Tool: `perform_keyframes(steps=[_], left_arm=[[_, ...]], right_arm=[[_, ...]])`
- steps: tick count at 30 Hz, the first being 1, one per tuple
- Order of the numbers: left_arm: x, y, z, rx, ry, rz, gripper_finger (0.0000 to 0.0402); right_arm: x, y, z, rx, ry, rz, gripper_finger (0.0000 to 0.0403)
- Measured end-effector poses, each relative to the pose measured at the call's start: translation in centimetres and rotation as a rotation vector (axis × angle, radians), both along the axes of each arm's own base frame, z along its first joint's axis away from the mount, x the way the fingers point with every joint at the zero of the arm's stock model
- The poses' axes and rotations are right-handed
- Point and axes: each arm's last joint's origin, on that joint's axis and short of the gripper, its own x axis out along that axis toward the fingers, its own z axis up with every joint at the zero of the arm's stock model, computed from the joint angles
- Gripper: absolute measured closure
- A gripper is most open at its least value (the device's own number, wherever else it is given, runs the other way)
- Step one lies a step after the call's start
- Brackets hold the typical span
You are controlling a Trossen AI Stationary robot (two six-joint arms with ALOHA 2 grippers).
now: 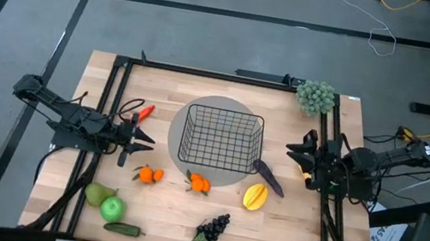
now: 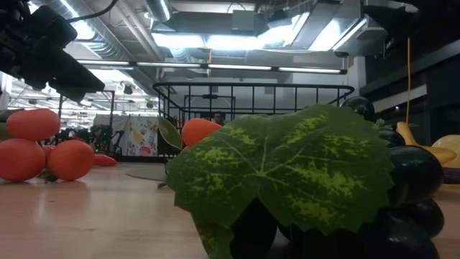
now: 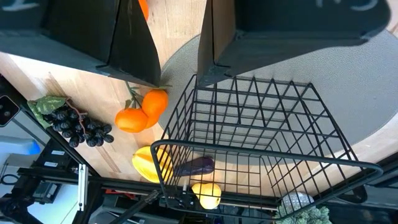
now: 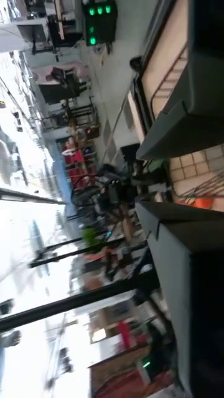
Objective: Build produce basket
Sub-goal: Put the yellow pear into the wire basket
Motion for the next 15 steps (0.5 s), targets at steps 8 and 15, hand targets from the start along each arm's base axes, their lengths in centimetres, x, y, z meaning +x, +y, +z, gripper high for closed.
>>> perform_keyframes(steps=[8,15], left_arm=[[0.0,0.0,0.0,0.0,0.0,0.0,0.0305],[0.0,0.0,0.0,0.0,0.0,0.0,0.0305]], right_arm=[[-0.5,-0.2,4.1,0.058,0.409,0.009,0.0285],[-1.8,-0.6,4.3,0.308,0.783,-0.07,0.0285]])
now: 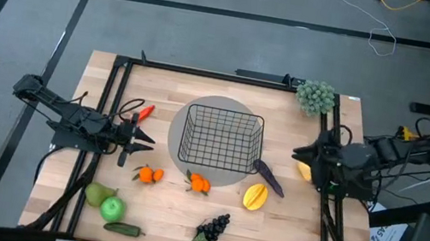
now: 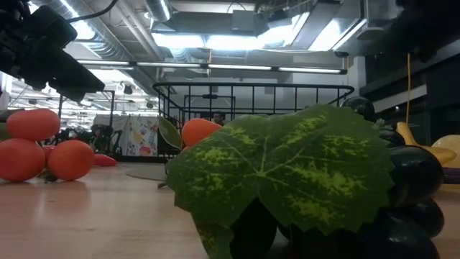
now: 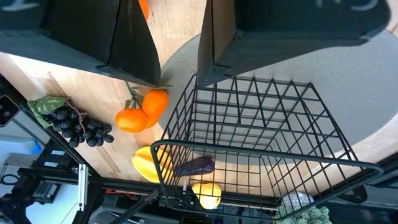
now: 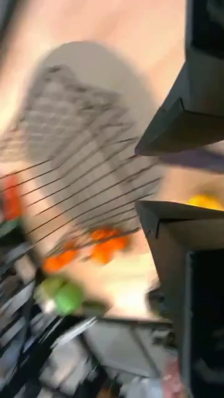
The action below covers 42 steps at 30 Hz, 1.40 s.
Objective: Build produce basket
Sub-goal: Put the yellow pear into the wire basket
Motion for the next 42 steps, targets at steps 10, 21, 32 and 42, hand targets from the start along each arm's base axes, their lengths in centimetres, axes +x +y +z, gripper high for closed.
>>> perform_keyframes(steps=[10,21,32,42], left_arm=[[0.0,0.0,0.0,0.0,0.0,0.0,0.0305],[0.0,0.0,0.0,0.0,0.0,0.0,0.0305],[0.0,0.0,0.0,0.0,0.0,0.0,0.0305],[0.0,0.0,0.0,0.0,0.0,0.0,0.0305]], right_arm=[[1.0,0.9,-2.8,0.207,0.393,-0.084,0.0285],[3.1,2.2,-5.7,0.259,0.772,-0.218,0.0285],[5.9,3.4,-9.7,0.266,1.053,-0.516,0.0285],[7.0,3.8,-12.6,0.188,1.231,-0.612,0.0285]])
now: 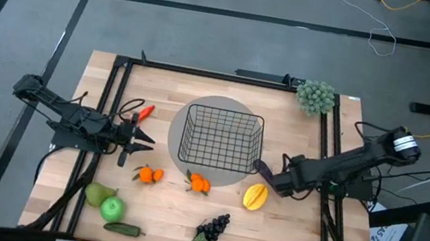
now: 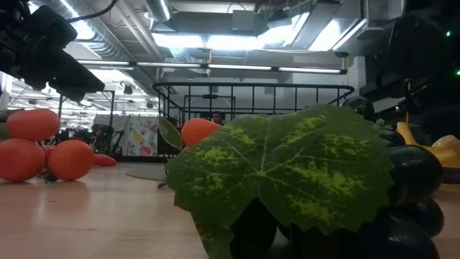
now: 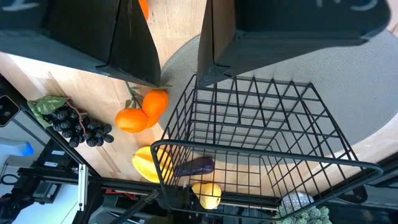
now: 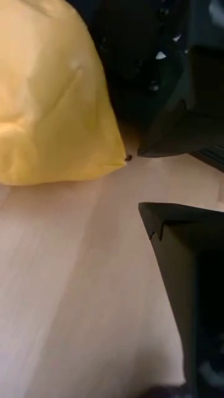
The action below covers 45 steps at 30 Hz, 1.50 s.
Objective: Build produce basket
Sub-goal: Put the yellow pear into the wire basket
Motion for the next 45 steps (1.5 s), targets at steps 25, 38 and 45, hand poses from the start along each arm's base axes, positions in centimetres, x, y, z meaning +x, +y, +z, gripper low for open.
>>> perform_keyframes(steps=[25,38,45], left_arm=[[0.0,0.0,0.0,0.0,0.0,0.0,0.0305],[0.0,0.0,0.0,0.0,0.0,0.0,0.0305],[0.0,0.0,0.0,0.0,0.0,0.0,0.0305]], right_arm=[[0.2,0.0,-0.7,-0.222,-0.059,-0.219,0.0285],[0.0,1.5,-2.3,-0.28,0.023,-0.204,0.0285],[0.1,1.5,-3.5,-0.346,0.071,-0.228,0.0285]])
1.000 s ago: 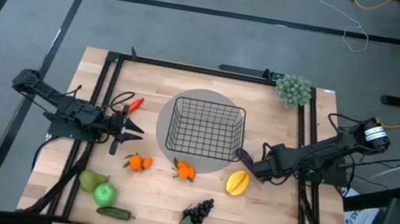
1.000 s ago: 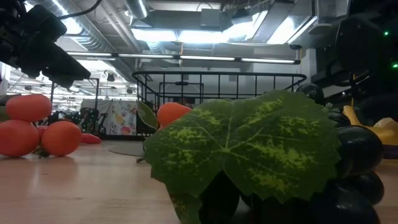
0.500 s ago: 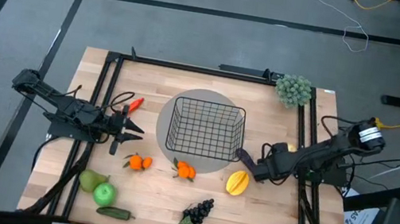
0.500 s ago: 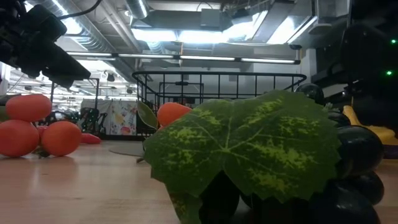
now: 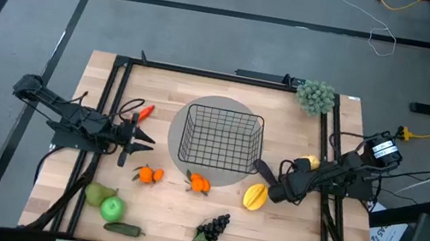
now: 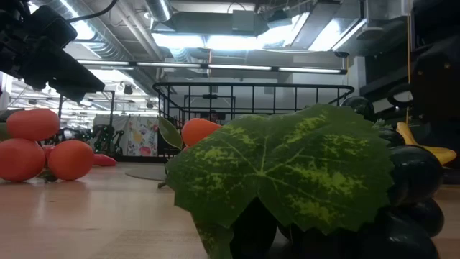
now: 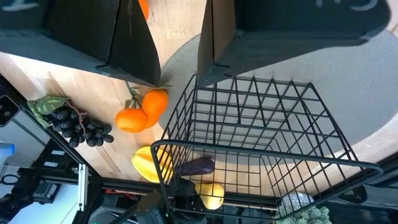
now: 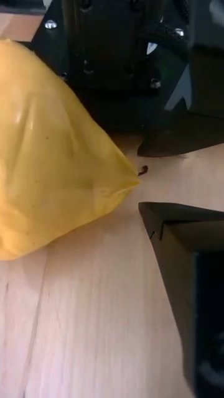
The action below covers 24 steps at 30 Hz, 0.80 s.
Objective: Build produce basket
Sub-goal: Put the yellow pear into the wire basket
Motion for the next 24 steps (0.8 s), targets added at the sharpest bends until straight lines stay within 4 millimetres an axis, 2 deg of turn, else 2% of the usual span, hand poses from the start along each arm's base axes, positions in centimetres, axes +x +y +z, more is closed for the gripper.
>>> perform_keyframes(steps=[7,24], left_arm=[[0.0,0.0,0.0,0.0,0.0,0.0,0.0305],[0.0,0.0,0.0,0.0,0.0,0.0,0.0305]], right_arm=[[0.4,-0.6,-0.4,-0.063,-0.009,0.008,0.0285],[1.1,-1.2,-0.7,-0.054,-0.062,0.015,0.0285]])
